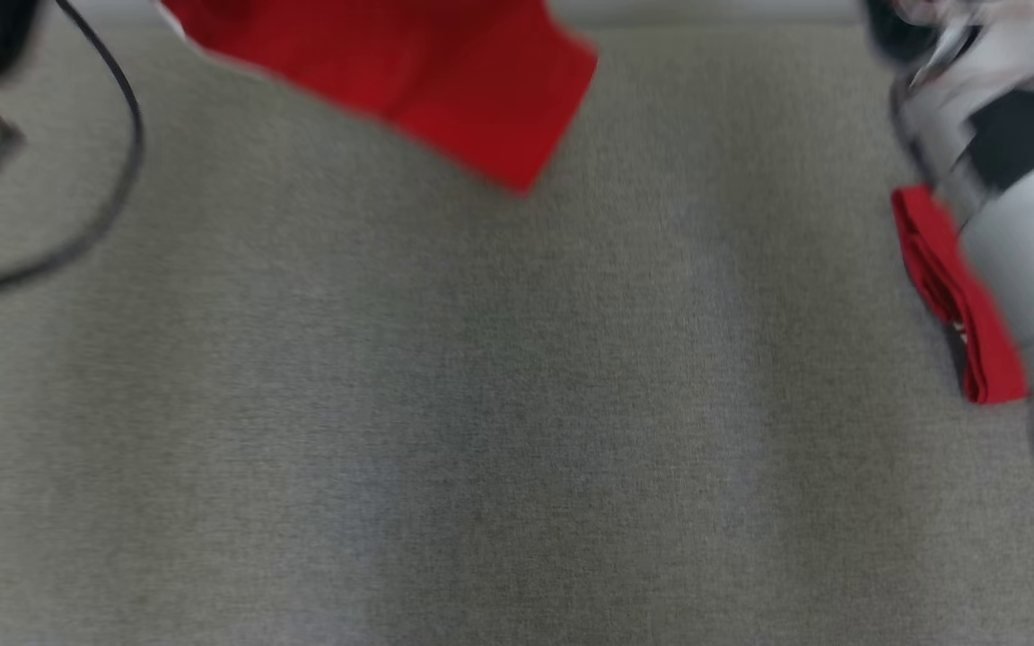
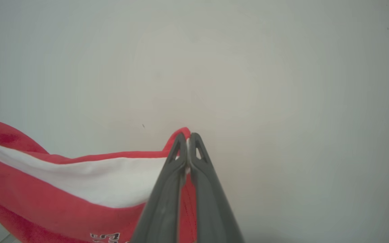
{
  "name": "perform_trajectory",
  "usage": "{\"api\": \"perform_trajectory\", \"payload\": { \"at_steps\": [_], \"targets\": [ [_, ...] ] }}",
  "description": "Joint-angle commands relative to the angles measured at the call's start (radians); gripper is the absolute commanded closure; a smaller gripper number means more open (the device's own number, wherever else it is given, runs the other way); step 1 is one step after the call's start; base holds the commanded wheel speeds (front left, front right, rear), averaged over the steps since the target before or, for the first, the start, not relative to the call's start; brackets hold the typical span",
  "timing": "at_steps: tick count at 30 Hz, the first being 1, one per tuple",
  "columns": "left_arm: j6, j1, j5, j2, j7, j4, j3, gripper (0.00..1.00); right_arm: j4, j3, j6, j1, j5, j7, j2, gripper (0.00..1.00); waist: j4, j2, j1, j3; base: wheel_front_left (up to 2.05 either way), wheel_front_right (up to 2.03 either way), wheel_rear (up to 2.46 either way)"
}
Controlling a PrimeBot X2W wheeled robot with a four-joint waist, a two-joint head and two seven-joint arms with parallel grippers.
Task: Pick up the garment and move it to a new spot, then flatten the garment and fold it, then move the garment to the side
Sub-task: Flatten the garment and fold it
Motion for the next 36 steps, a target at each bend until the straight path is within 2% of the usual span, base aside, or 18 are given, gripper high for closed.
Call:
{"api": "perform_trajectory", "payload": {
  "at_steps": [1, 6, 9, 16, 25, 29, 33, 36],
  "targets": [
    [0.003, -0.052, -0.003, 0.009, 0.005, 0.019, 0.005, 1.0, 0.023, -0.009, -0.002, -0.049, -0.005, 0.003, -0.002, 1.0, -0.068, -0.0002, -0.0004, 0.134, 0.0, 0.0, 0.0],
    [0.003, -0.228, -0.011, -0.015, -0.007, 0.085, 0.014, 1.0, 0.137, -0.063, -0.002, -0.24, -0.021, -0.018, -0.023, 1.0, -0.067, -0.0002, -0.0004, 0.169, 0.0, 0.0, 0.0],
    [0.003, -0.29, -0.022, -0.028, -0.033, 0.117, 0.012, 1.0, 0.188, -0.077, -0.002, -0.311, -0.038, -0.043, -0.009, 1.0, -0.068, -0.0002, -0.0004, 0.171, 0.0, 0.0, 0.0],
    [0.003, -0.297, -0.066, -0.066, -0.09, 0.144, -0.035, 1.0, 0.238, -0.056, -0.002, -0.33, -0.052, -0.092, 0.022, 1.0, -0.07, -0.0002, -0.0004, 0.168, 0.0, 0.0, 0.0],
    [0.003, -0.125, -0.128, -0.052, -0.215, 0.101, -0.083, 1.0, 0.191, 0.02, -0.002, -0.179, -0.022, -0.149, 0.017, 1.0, -0.085, -0.0002, -0.0004, 0.124, 0.0, 0.0, 0.0],
    [0.006, 0.043, -0.167, -0.046, -0.294, 0.05, -0.074, 1.0, 0.113, 0.06, -0.002, -0.032, 0.028, -0.187, 0.0, 1.0, -0.09, -0.0002, -0.0004, 0.076, 0.0, 0.0, 0.0],
    [0.039, 0.25, -0.22, -0.045, -0.356, -0.043, -0.048, 1.0, 0.012, 0.095, -0.002, 0.16, 0.084, -0.216, -0.049, 1.0, -0.077, -0.0002, -0.0004, 0.016, 0.0, 0.0, 0.0],
    [0.088, 0.429, -0.253, -0.037, -0.379, -0.146, -0.024, 1.0, -0.068, 0.104, -0.002, 0.328, 0.127, -0.227, -0.087, 1.0, -0.067, -0.0002, -0.0004, -0.027, 0.0, 0.0, 0.0]
  ]
}}
